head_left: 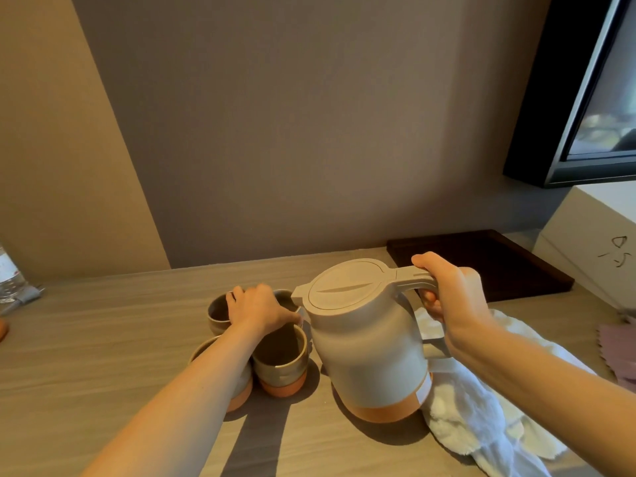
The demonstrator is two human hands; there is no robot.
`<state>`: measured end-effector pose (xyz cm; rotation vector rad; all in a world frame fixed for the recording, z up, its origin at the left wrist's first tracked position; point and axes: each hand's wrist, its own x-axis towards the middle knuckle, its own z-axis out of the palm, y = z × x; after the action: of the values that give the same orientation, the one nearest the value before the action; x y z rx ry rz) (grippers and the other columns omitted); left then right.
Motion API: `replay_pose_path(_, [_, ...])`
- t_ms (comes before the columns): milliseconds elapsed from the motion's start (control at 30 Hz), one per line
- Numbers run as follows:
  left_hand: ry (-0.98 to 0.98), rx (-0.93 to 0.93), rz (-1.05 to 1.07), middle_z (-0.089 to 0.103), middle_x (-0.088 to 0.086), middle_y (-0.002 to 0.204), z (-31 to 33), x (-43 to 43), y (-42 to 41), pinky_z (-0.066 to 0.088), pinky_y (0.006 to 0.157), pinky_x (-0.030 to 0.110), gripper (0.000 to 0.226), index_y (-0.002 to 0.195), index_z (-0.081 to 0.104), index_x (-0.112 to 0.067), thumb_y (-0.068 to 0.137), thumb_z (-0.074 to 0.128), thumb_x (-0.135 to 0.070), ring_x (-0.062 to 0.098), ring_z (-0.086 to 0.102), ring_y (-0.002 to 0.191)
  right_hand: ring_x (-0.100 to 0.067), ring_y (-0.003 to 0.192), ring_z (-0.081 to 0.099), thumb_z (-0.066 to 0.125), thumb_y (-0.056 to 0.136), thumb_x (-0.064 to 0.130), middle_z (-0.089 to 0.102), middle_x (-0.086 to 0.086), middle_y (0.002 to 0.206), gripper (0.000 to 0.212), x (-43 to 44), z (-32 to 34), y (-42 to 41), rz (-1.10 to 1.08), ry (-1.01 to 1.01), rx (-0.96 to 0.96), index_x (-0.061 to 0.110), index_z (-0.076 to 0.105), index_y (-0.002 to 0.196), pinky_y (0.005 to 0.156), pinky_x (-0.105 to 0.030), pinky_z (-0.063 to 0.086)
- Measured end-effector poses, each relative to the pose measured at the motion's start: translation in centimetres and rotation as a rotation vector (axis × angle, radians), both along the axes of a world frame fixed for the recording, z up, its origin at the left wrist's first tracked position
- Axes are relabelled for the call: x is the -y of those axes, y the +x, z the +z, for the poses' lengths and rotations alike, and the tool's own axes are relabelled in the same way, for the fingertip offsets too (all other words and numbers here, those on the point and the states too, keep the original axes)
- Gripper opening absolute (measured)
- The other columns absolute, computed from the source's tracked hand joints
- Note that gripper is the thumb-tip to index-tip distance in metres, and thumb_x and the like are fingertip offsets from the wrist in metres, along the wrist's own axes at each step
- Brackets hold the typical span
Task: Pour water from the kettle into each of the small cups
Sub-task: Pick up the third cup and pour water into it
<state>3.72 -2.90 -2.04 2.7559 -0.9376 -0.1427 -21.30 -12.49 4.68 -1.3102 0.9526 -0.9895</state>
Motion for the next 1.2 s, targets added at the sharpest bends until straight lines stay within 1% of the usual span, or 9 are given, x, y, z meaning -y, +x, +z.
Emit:
replay_pose_path(67, [-0.033, 0.011, -0.005, 0.065, 0.007, 0.111, -0.3, -0.1, 0.1, 0.036, 0.103, 0.044, 0.056, 0.084, 0.057, -0.019, 0.066, 0.071, -0.07, 0.03, 0.046, 0.117, -0.018, 0.059, 0.043, 0.063, 0.084, 0.031, 0.048, -0.011, 0.061, 0.036, 0.0, -0.1, 0.0, -0.001, -0.002, -0.008, -0.005, 0.064, 0.079, 0.06, -0.029, 0.04])
replay_pose_path(233, [-0.155, 0.044, 0.016, 0.066, 0.004, 0.103, -0.9, -0.2, 0.6, 0.039, 0.1, 0.045, 0.061, 0.092, 0.066, -0.018, 0.062, 0.068, -0.072, 0.028, 0.053, 0.108, -0.02, 0.063, 0.045, 0.063, 0.083, 0.031, 0.049, -0.01, 0.06, 0.033, -0.1, 0.0, -0.3, 0.001, -0.001, 0.008, 0.001, 0.064, 0.072, 0.066, -0.033, 0.042])
replay_pose_path(367, [-0.379, -0.051, 0.001, 0.065, 0.001, 0.09, -0.1, -0.5, 1.1, 0.044, 0.09, 0.042, 0.054, 0.092, 0.066, -0.022, 0.059, 0.071, -0.064, 0.023, 0.056, 0.095, -0.02, 0.063, 0.046, 0.064, 0.083, 0.032, 0.05, -0.01, 0.062, 0.032, -0.2, 0.2, -0.3, 0.001, -0.017, 0.017, 0.002, 0.063, 0.072, 0.066, -0.034, 0.043])
replay_pose_path(467, [-0.629, -0.177, 0.007, 0.061, 0.001, 0.106, 0.9, -1.0, 0.9, 0.052, 0.085, 0.038, 0.069, 0.11, 0.064, -0.023, 0.054, 0.078, -0.061, 0.017, 0.056, 0.098, -0.018, 0.062, 0.046, 0.064, 0.083, 0.032, 0.051, -0.01, 0.064, 0.031, -0.2, 0.3, -0.3, -0.001, -0.017, 0.022, 0.002, 0.064, 0.074, 0.064, -0.031, 0.042])
replay_pose_path(567, [-0.784, -0.25, 0.007, 0.046, 0.002, 0.127, 2.1, -1.6, 0.7, 0.046, 0.088, 0.032, 0.082, 0.135, 0.048, -0.019, 0.066, 0.087, -0.038, 0.014, 0.047, 0.106, -0.018, 0.062, 0.045, 0.064, 0.083, 0.031, 0.051, -0.01, 0.064, 0.033, -0.4, 0.6, -0.3, -0.01, -0.006, 0.038, -0.001, 0.064, 0.078, 0.062, -0.03, 0.041])
replay_pose_path(700, [-0.956, -0.302, -0.002, 0.04, 0.0, 0.142, 3.6, -3.1, 0.2, 0.043, 0.093, 0.033, 0.09, 0.144, 0.035, -0.031, 0.07, 0.086, -0.033, 0.017, 0.044, 0.12, -0.017, 0.063, 0.045, 0.063, 0.083, 0.032, 0.052, -0.009, 0.067, 0.031, -1.0, 1.1, -0.3, -0.014, -0.008, 0.049, 0.001, 0.064, 0.081, 0.06, -0.029, 0.04])
replay_pose_path(900, [-1.051, -0.387, -0.019, 0.041, -0.001, 0.145, 4.4, -6.5, -0.9, 0.042, 0.098, 0.04, 0.1, 0.147, 0.025, -0.043, 0.068, 0.087, -0.038, 0.018, 0.043, 0.123, -0.012, 0.057, 0.044, 0.063, 0.084, 0.032, 0.052, -0.006, 0.06, 0.029, -2.8, 2.3, -0.4, 0.014, -0.024, 0.094, 0.005, 0.065, 0.074, 0.058, -0.026, 0.039])
replay_pose_path(1033, [-1.079, -0.41, -0.022, 0.043, 0.0, 0.142, 4.2, -9.0, -2.0, 0.045, 0.098, 0.041, 0.098, 0.148, 0.026, -0.04, 0.07, 0.085, -0.033, 0.016, 0.044, 0.119, -0.008, 0.045, 0.038, 0.063, 0.082, 0.032, 0.045, 0.0, 0.047, 0.03, -4.3, 3.4, -0.6, 0.051, -0.024, 0.129, 0.008, 0.062, 0.063, 0.052, -0.025, 0.034])
replay_pose_path(1200, [-1.11, -0.403, -0.001, 0.047, -0.002, 0.133, 4.0, -11.9, -3.5, 0.046, 0.096, 0.038, 0.095, 0.148, 0.031, -0.034, 0.07, 0.086, -0.03, 0.02, 0.047, 0.121, -0.007, 0.041, 0.037, 0.062, 0.081, 0.033, 0.046, -0.001, 0.05, 0.03, -6.0, 4.3, -0.8, 0.067, -0.02, 0.123, 0.009, 0.061, 0.063, 0.05, -0.024, 0.033])
